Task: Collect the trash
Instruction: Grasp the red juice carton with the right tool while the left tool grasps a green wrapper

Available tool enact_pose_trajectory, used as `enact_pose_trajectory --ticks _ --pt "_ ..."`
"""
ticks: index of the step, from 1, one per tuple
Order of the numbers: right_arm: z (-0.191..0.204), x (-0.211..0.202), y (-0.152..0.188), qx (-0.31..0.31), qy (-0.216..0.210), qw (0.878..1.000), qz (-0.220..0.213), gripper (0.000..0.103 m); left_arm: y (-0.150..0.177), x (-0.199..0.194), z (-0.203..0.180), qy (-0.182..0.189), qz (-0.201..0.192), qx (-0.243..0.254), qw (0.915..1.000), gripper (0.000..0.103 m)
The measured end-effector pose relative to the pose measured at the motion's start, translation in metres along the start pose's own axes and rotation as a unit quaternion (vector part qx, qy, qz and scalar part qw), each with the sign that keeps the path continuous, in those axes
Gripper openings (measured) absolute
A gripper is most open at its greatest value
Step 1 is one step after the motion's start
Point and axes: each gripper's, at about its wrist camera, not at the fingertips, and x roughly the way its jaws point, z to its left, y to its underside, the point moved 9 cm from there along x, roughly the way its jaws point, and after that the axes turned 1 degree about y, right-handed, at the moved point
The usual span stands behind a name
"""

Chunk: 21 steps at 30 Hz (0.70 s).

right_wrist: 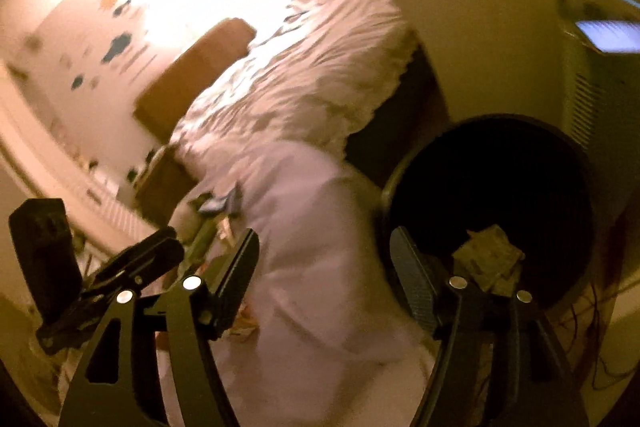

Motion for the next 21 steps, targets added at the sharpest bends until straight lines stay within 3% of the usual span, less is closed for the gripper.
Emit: enact_pose_trajectory --ticks 6,12,21 --pt "0.062 0.025 0.015 -0.086 -0.017 0.996 0.030 0.068 0.037 -0.030 0.072 -0.079 0.013 0.002 0.9968 0.081" --pt "0.112 0.054 0.045 -0.156 -0.023 0.985 0.070 0.068 0.064 -0.032 0.102 -0.100 0.040 0.022 0.9940 0.080" --pt "0.120 0.085 0.079 -0.218 0.017 0.970 0.104 0.068 0.086 -0.008 0.126 -0.100 0.088 0.016 0.9910 0.052"
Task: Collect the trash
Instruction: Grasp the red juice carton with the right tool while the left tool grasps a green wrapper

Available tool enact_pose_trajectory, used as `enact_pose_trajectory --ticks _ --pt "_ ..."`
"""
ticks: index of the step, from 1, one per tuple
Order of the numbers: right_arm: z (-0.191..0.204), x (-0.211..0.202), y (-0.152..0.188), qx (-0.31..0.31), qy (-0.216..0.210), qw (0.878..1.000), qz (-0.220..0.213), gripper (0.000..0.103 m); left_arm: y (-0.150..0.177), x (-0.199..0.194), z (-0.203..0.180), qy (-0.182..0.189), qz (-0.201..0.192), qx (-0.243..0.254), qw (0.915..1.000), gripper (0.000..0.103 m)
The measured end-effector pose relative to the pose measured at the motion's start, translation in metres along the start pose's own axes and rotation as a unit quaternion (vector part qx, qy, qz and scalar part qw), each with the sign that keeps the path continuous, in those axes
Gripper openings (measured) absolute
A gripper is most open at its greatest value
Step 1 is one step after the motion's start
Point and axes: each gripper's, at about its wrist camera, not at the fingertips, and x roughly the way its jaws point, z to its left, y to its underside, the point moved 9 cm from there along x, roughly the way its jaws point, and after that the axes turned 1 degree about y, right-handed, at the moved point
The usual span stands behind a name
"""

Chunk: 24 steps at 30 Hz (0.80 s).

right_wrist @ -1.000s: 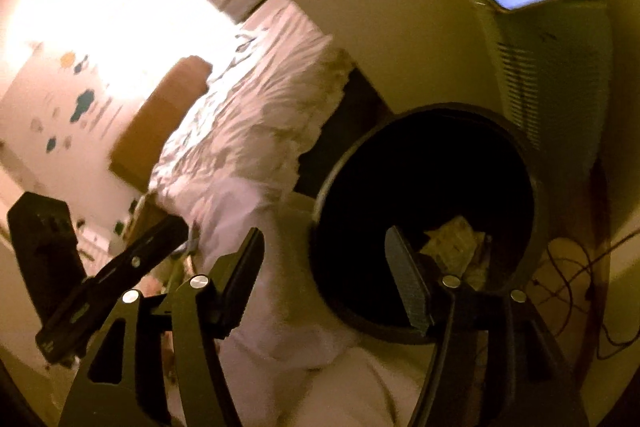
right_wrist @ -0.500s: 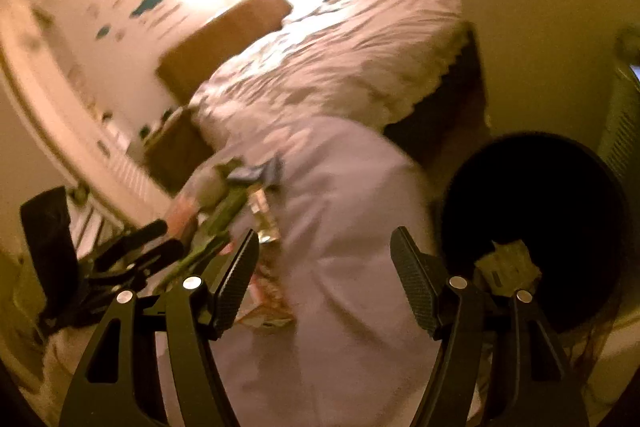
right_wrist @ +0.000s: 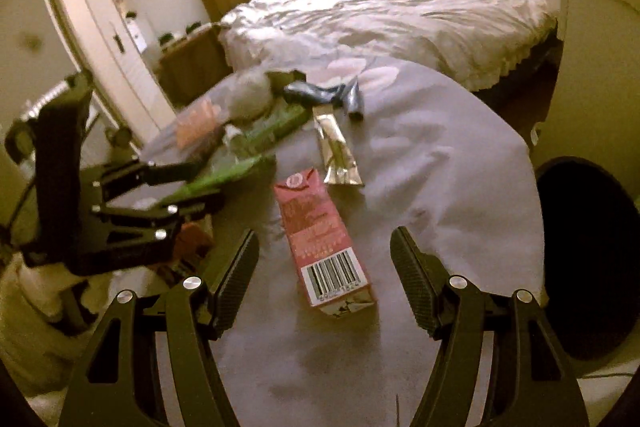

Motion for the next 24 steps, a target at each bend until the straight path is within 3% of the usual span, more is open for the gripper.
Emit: enact_pose_trajectory --ticks 3,8,14,21,24 --pt "-0.001 0.010 0.003 0.000 0.005 1.000 0.007 0.065 0.000 0.006 0.003 0.002 0.008 -0.011 0.9999 0.042" --pt "-0.003 0.023 0.007 -0.002 0.010 1.000 0.023 0.044 -0.003 0.007 0.008 0.009 0.006 -0.027 0.9996 0.030" --pt "-0.007 0.021 0.007 0.017 -0.009 1.000 0.021 0.040 -0.007 0.006 0.011 0.012 -0.001 -0.041 0.9991 0.021" --pt "-0.013 -0.003 -0.002 0.057 -0.050 0.997 -0.012 0.038 -0.026 -0.016 0.008 0.036 -0.041 -0.072 0.9960 0.004" --pt "-0.017 -0.019 -0.009 0.070 -0.061 0.995 -0.030 0.038 -0.038 -0.027 -0.001 0.044 -0.058 -0.068 0.9950 0.004"
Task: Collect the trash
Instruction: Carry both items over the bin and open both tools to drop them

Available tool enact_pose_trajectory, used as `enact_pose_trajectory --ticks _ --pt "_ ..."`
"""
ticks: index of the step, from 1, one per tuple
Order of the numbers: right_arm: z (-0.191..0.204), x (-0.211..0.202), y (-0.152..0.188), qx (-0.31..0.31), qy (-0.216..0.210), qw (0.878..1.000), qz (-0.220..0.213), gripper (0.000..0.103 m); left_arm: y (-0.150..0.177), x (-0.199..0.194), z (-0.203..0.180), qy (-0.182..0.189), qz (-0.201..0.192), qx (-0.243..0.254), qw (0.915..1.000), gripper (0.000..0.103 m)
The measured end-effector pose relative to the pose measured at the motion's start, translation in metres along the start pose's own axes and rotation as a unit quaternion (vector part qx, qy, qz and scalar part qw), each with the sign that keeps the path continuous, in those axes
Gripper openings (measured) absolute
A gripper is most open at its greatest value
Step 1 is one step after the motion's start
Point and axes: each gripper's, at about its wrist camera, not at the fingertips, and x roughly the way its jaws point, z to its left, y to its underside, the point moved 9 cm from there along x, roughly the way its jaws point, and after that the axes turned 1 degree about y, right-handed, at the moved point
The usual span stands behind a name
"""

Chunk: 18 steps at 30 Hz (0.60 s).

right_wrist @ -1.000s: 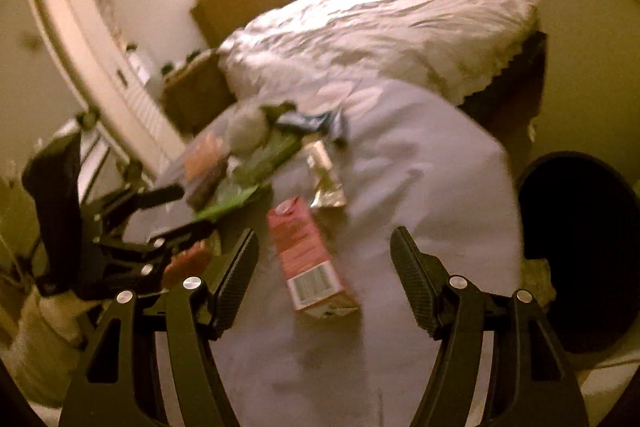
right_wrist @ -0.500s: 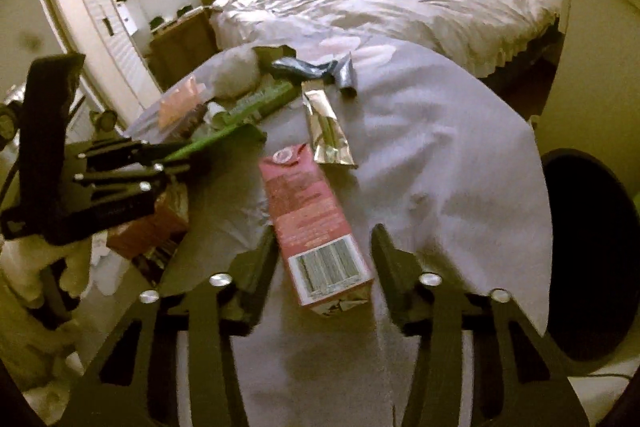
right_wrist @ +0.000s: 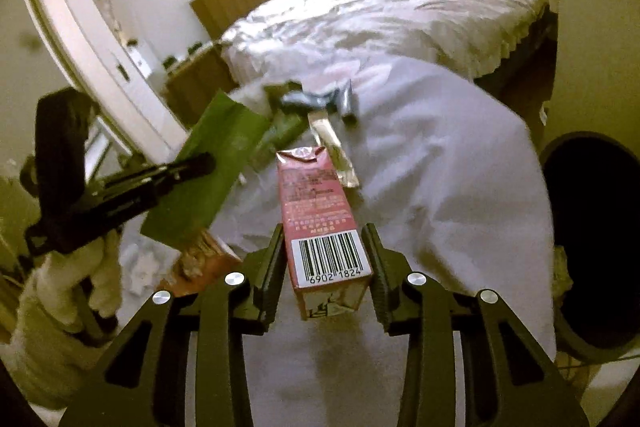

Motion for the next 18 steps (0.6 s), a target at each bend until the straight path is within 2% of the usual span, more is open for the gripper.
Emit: enact_pose_trajectory --ticks 8,18 --pt "-0.018 -0.041 -0.018 0.040 -0.015 0.998 -0.049 0.038 -0.027 -0.011 -0.037 0.047 -0.030 -0.010 0.9984 0.004" --pt "-0.082 -0.095 -0.034 0.105 0.030 0.987 -0.115 0.038 -0.056 0.003 -0.116 0.126 -0.041 0.003 0.9912 0.004"
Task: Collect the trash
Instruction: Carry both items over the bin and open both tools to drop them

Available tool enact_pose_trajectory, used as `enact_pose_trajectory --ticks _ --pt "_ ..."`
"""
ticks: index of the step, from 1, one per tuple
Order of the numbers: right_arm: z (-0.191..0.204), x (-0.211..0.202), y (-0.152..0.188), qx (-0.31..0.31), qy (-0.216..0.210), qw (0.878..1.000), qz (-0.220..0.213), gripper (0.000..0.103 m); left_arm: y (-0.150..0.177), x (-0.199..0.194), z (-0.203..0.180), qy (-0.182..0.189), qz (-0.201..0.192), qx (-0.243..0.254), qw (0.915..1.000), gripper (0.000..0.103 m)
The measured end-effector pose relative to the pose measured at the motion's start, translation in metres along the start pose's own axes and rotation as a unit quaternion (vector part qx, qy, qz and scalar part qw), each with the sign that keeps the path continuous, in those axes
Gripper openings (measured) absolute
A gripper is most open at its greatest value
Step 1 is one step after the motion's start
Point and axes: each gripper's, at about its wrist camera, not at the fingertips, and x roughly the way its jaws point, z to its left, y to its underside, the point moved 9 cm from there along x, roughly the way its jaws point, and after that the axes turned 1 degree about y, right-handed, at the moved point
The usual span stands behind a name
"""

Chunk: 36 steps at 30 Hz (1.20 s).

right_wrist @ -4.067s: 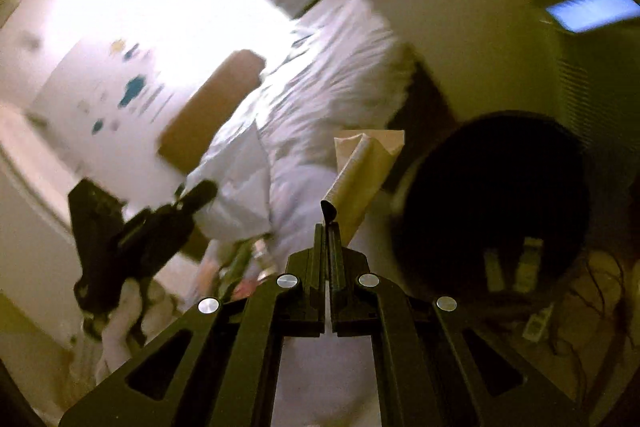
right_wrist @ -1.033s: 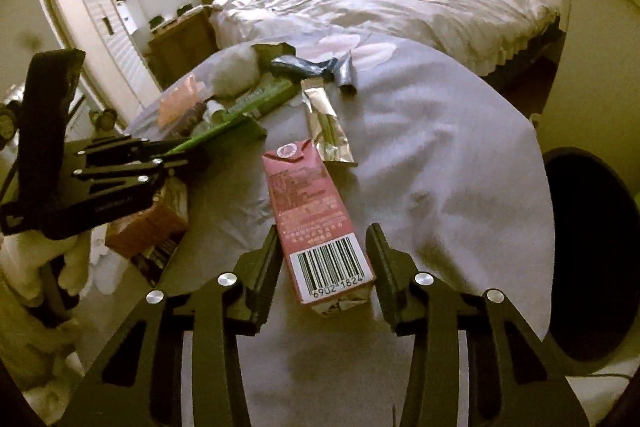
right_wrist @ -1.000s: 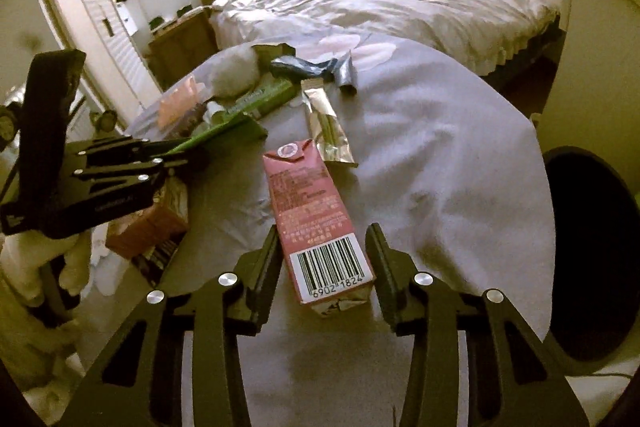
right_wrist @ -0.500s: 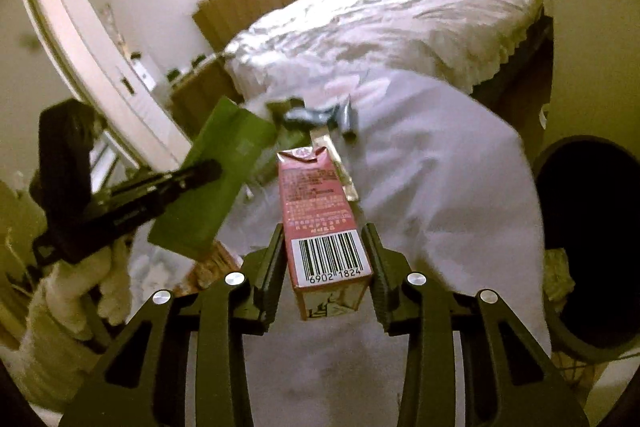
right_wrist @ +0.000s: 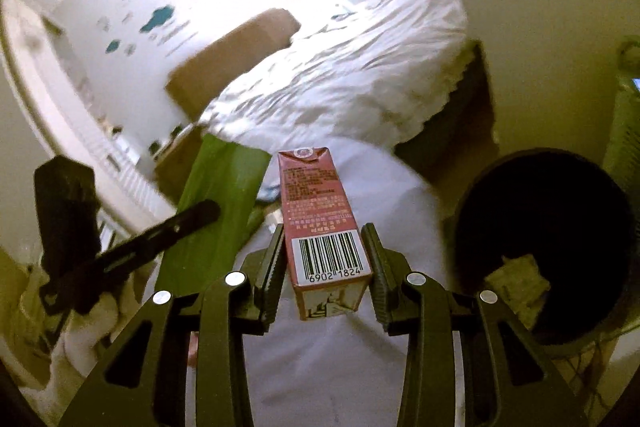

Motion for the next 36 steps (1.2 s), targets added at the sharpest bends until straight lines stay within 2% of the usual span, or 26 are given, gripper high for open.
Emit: enact_pose_trajectory --ticks 7,15,24,36 --pt "-0.055 -0.022 -0.017 0.042 0.045 0.998 -0.032 0.038 -0.010 0.043 -0.052 0.051 0.009 0.010 0.9986 0.004" --pt "-0.112 -0.035 -0.020 0.085 0.089 0.991 -0.047 0.038 -0.010 0.090 -0.099 0.086 0.030 0.031 0.9953 0.004" --pt "-0.151 -0.033 -0.011 0.124 0.114 0.984 -0.048 0.038 -0.004 0.131 -0.123 0.103 0.056 0.031 0.9926 0.004" --pt "-0.184 -0.017 0.000 0.156 0.132 0.978 -0.038 0.038 0.006 0.167 -0.130 0.098 0.083 0.034 0.9912 0.004"
